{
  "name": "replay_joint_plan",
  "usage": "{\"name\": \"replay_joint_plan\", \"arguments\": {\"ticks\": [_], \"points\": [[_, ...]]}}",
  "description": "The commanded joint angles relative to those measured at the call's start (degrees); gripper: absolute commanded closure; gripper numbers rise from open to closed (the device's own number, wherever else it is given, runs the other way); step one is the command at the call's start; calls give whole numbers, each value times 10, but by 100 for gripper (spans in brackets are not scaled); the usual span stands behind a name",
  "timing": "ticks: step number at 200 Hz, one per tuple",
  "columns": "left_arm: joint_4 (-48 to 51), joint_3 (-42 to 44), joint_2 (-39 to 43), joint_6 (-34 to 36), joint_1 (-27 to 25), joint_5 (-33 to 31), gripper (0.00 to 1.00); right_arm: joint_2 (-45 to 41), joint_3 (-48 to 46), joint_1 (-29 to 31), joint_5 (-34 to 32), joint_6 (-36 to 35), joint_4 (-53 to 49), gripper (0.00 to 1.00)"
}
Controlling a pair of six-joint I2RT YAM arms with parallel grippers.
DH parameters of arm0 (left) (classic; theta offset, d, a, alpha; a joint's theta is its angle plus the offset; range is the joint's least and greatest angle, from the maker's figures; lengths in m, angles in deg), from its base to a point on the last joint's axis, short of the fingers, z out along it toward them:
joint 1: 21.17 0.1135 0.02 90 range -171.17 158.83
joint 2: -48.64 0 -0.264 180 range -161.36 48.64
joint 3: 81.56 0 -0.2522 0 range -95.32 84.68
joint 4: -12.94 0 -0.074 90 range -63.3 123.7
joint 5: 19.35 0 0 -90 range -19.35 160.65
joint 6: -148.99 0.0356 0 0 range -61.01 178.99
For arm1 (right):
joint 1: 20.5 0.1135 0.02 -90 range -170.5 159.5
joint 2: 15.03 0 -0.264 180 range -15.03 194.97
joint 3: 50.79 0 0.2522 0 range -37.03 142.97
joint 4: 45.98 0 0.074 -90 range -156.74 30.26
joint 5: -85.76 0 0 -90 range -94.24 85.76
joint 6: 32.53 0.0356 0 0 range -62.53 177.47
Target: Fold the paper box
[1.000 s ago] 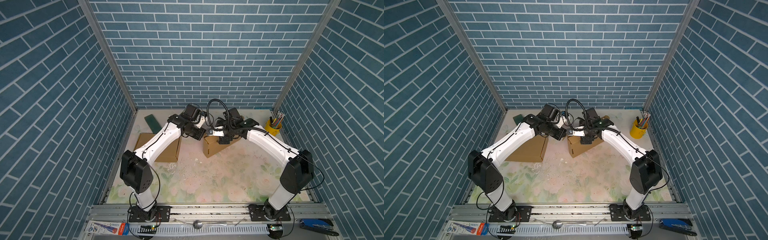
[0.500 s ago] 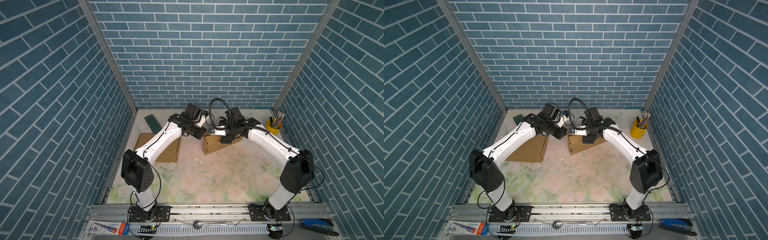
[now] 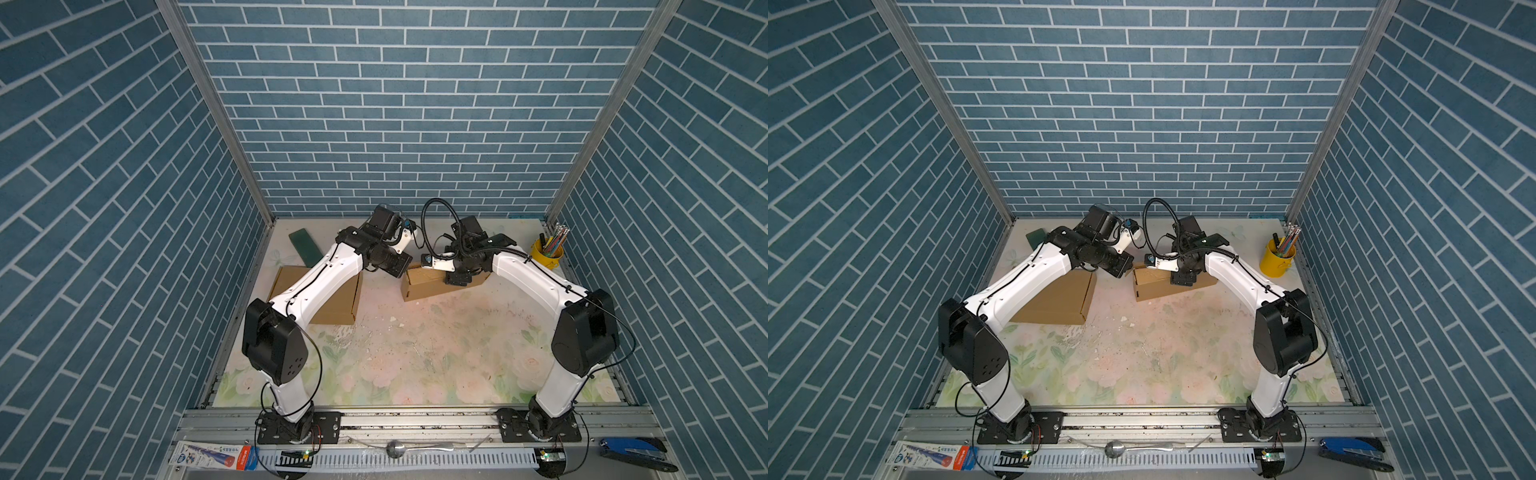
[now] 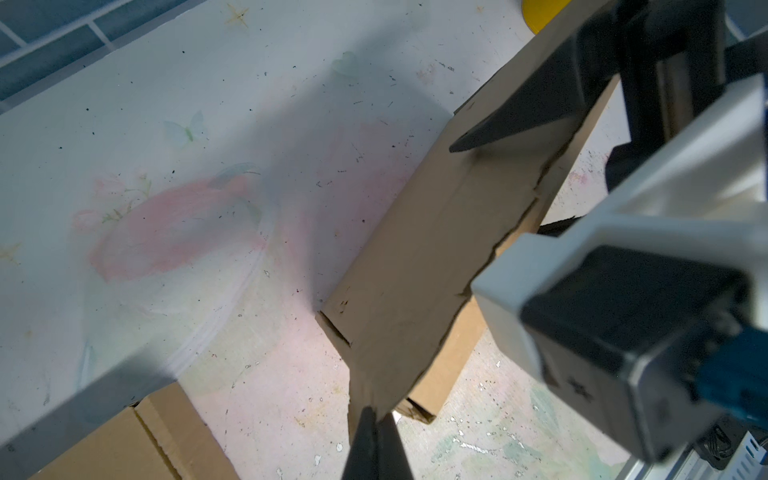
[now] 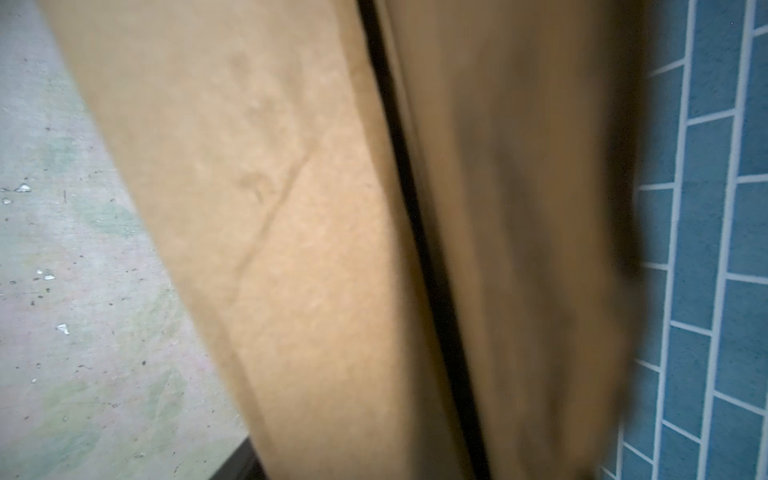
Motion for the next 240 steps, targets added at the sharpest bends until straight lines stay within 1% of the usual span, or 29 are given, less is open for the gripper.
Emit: {"name": "replay_joint_plan", "arguments": {"ticks": [1,43,67,85,108,146,172,188,202,223,240], "points": [[-14,-3,-5,-17,11,-12,99,-11,8,0,23,54,-59,33],[-26,3,-6,-35,20,-5,91,-26,-6,13,26,95,-80,49],[-32,4,4,-45,38,21,85,-27,-15,14,26,104,-83,51],[-38,4,21,-50,53,45,74,-26,-8,14,27,108,-92,53],[-41,7,44,-52,72,61,63,-22,6,13,39,114,-108,58],[-54,31,94,-58,98,85,55,-26,30,14,83,139,-147,66],[-67,58,123,-70,105,110,51,-27,53,17,117,160,-203,66],[-77,87,140,-78,105,126,49,-22,52,25,111,165,-227,66],[-83,114,152,-83,105,125,48,-12,55,26,110,174,-243,66],[-94,153,160,-89,102,132,46,-3,51,26,111,172,-240,66],[-84,158,152,-80,98,128,45,10,56,25,104,169,-238,66]]}}
